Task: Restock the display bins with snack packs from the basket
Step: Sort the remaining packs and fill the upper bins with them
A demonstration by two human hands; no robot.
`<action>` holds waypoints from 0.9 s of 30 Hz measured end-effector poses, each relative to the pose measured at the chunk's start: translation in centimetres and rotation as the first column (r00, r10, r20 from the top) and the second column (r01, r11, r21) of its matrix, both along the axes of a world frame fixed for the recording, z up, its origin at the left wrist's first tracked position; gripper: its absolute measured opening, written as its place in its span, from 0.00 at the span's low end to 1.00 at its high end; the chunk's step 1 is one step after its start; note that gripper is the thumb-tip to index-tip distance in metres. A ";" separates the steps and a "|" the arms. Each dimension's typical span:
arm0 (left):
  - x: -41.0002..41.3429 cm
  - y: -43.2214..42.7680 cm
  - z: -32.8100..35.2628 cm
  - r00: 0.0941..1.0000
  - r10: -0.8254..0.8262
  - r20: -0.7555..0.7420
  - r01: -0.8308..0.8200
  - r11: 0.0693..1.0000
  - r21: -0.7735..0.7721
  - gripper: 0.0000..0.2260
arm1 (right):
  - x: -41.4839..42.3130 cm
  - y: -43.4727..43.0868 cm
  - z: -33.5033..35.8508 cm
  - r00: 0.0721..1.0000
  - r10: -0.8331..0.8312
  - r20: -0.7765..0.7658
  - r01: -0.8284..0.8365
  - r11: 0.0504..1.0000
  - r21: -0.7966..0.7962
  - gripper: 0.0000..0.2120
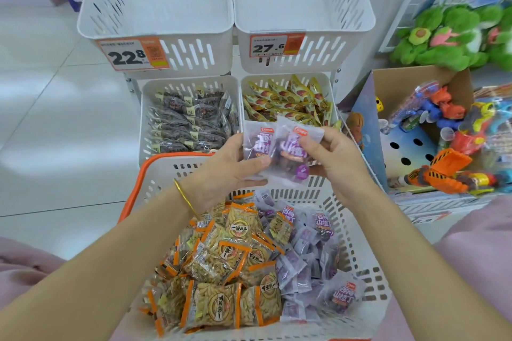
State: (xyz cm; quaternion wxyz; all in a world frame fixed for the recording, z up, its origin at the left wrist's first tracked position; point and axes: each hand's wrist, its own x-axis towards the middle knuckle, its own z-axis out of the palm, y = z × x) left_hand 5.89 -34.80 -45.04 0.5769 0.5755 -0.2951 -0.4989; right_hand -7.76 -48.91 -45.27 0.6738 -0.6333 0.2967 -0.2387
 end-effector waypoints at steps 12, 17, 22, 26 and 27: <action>-0.2 -2.3 1.6 0.994 -0.039 0.100 0.039 0.999 -0.001 0.22 | 1.3 -1.0 1.1 0.993 0.050 0.109 -0.052 0.999 0.010 0.08; 0.7 -4.4 2.2 0.981 -0.004 0.195 0.005 1.000 -0.006 0.23 | 2.6 -1.9 2.0 0.994 0.044 0.102 -0.038 0.997 -0.066 0.09; 2.9 -6.6 4.7 0.934 -0.035 0.356 0.044 0.999 -0.018 0.29 | 3.8 -5.9 5.9 0.954 0.281 -0.102 -0.289 0.954 -0.078 0.32; 5.4 -10.2 8.2 0.832 0.012 0.555 0.056 0.993 -0.105 0.40 | 6.2 -9.4 11.0 0.905 0.397 -0.152 -0.425 0.863 -0.275 0.20; 6.3 -11.1 9.0 0.804 0.038 0.593 0.039 0.993 -0.116 0.45 | 7.3 -10.4 12.2 0.921 0.361 -0.145 -0.389 0.859 -0.331 0.19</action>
